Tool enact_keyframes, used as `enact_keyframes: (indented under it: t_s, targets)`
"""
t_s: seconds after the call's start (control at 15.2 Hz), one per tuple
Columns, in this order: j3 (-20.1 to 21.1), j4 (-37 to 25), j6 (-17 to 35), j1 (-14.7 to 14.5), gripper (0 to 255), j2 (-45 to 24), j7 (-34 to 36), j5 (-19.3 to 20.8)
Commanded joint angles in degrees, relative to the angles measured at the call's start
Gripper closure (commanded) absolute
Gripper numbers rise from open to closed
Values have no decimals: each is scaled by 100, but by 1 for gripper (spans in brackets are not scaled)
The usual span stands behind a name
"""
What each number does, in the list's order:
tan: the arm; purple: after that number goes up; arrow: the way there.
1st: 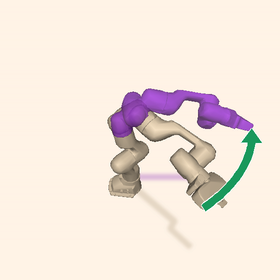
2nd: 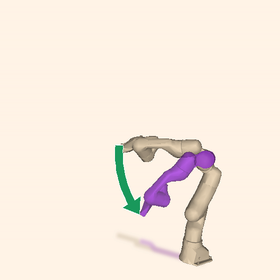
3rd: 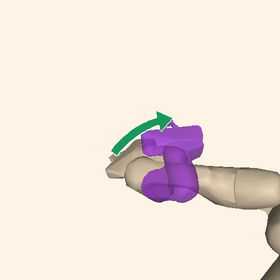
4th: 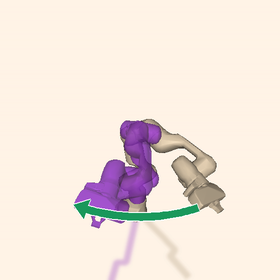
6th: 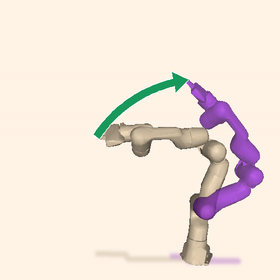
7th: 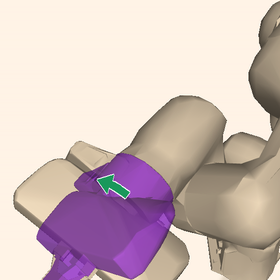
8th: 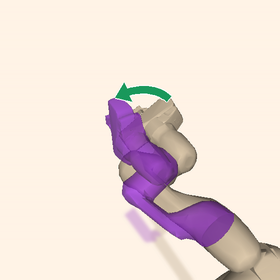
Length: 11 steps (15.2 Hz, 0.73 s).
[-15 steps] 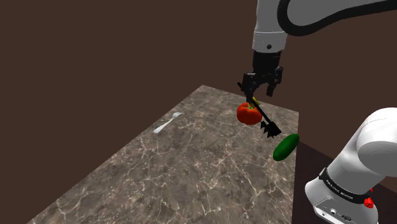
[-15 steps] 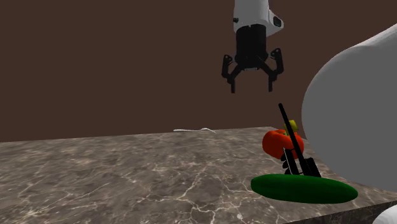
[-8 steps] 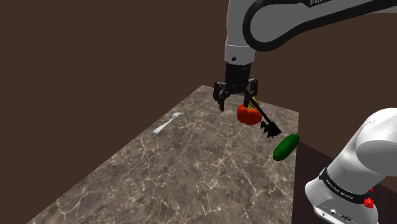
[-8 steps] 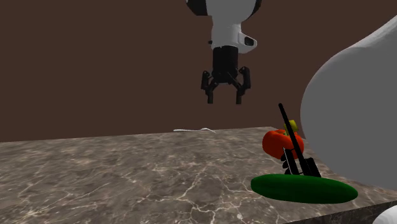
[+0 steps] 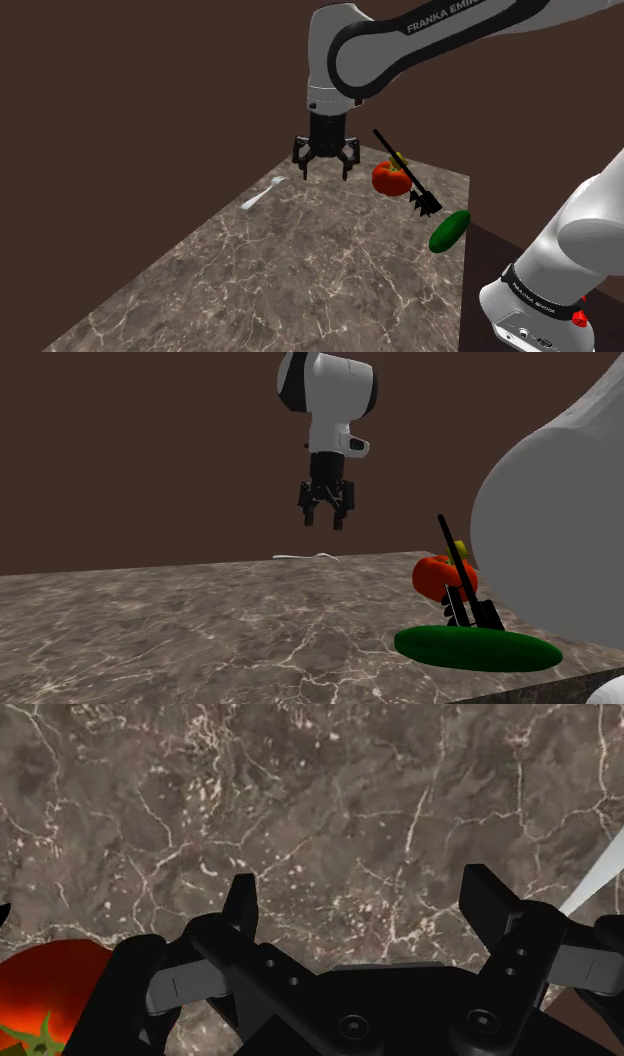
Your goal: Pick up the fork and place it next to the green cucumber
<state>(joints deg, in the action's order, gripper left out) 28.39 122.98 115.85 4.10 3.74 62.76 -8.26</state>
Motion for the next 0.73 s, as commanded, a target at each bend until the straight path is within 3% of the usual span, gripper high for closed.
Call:
enact_keyframes:
  t_s: [0.0, 0.66]
  targets:
    - [72, -336, 196, -4, 0, -512, 547, 197]
    - [-268, -2488, 480, -539, 0, -2827, 2745, 1107]
